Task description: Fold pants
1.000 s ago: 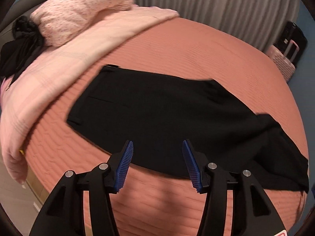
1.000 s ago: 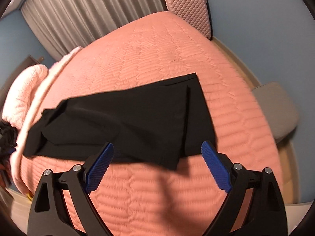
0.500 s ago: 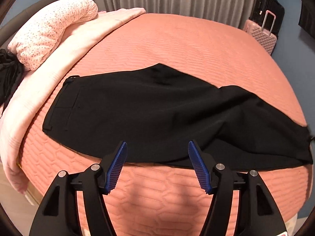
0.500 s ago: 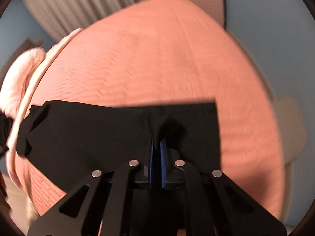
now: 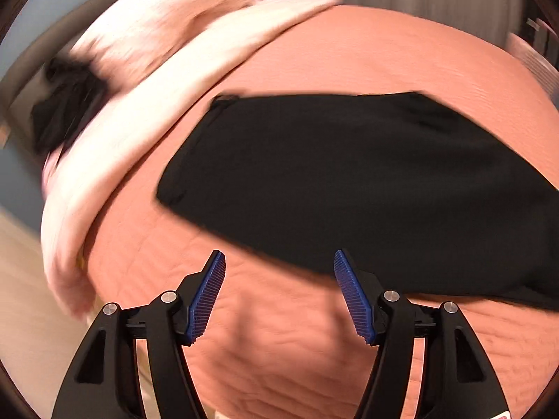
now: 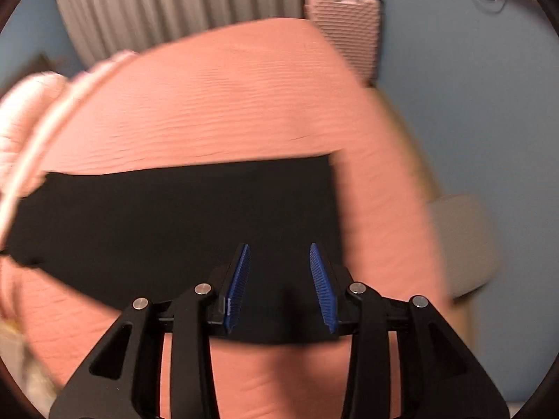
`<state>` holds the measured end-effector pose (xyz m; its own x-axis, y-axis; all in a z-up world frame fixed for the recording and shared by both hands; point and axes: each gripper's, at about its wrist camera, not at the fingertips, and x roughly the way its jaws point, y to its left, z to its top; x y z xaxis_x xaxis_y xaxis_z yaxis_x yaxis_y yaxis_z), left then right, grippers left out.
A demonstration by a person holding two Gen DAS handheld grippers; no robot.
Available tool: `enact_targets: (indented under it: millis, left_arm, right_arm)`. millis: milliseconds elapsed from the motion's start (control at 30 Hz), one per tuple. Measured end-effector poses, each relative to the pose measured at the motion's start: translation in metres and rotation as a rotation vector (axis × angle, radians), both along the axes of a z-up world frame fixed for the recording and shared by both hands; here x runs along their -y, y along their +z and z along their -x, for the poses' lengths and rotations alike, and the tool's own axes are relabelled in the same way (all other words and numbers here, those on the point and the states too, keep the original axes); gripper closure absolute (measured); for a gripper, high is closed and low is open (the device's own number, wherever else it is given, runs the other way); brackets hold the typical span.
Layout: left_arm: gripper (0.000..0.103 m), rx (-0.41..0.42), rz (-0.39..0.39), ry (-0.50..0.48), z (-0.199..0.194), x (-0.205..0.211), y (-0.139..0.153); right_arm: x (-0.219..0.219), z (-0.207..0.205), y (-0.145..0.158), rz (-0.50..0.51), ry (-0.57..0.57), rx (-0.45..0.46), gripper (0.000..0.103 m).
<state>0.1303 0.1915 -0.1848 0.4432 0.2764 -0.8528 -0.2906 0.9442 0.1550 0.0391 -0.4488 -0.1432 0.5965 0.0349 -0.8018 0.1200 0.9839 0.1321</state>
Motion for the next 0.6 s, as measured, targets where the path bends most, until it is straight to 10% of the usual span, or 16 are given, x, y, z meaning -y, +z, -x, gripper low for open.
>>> enact_targets:
  millis: [300, 467, 600]
  left_arm:
    - [0.040, 0.052, 0.248, 0.239, 0.005, -0.119, -0.035]
    - [0.039, 0.130, 0.415, 0.324, -0.005, -0.168, -0.047]
    - [0.039, 0.137, 0.396, 0.292, -0.025, -0.186, -0.048]
  right_arm:
    - [-0.287, -0.045, -0.023, 0.051, 0.561, -0.010, 0.068]
    - [-0.341, -0.035, -0.027, 0.026, 0.615, -0.033, 0.067]
    - [-0.345, -0.026, -0.026, 0.031, 0.578, -0.063, 0.057]
